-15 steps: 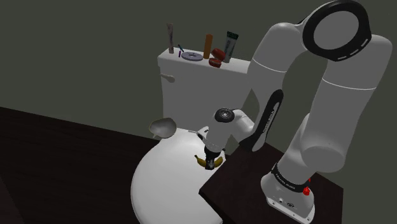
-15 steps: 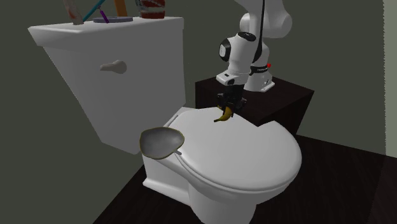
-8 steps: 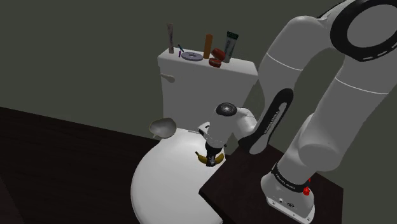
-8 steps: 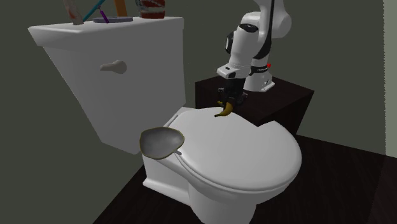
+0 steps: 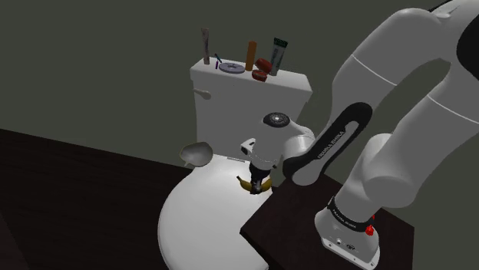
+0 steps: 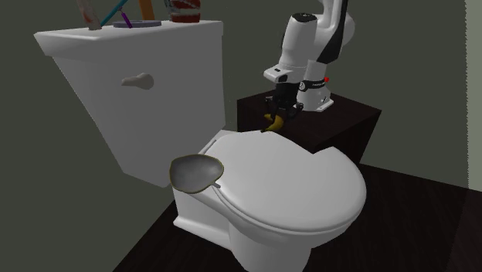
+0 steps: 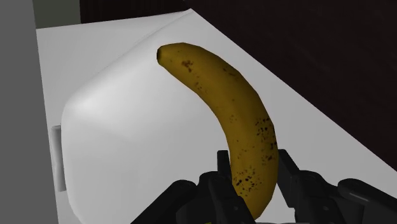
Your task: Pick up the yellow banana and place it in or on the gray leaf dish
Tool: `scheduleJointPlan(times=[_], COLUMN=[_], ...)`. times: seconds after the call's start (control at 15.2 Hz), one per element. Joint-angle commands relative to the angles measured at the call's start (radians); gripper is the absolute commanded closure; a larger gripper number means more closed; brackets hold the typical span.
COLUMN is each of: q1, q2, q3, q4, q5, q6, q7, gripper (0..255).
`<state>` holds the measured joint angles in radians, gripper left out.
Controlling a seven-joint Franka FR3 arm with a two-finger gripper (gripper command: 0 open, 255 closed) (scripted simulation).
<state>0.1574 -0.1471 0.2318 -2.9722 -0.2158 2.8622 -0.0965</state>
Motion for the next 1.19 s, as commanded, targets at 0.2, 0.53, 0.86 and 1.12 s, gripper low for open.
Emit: scheduleJointPlan(times=[0.2,0.53,0.86,1.12], q1=[0.069,0.077,0.023,0.003], q2=[-0.121,-0.148,0.027,0.152], q3=[-0.04,-0.058,-0.068,-0.08], q4=[-0.006,0.036,0.233,0.397], q5=[0.11,0.125,0.068,0.04], q6=[-0.113,-0.181,-0.204,-0.244], q7=[-0.084,-0.111,-0.12,-0.131], gripper=[255,255,255,255])
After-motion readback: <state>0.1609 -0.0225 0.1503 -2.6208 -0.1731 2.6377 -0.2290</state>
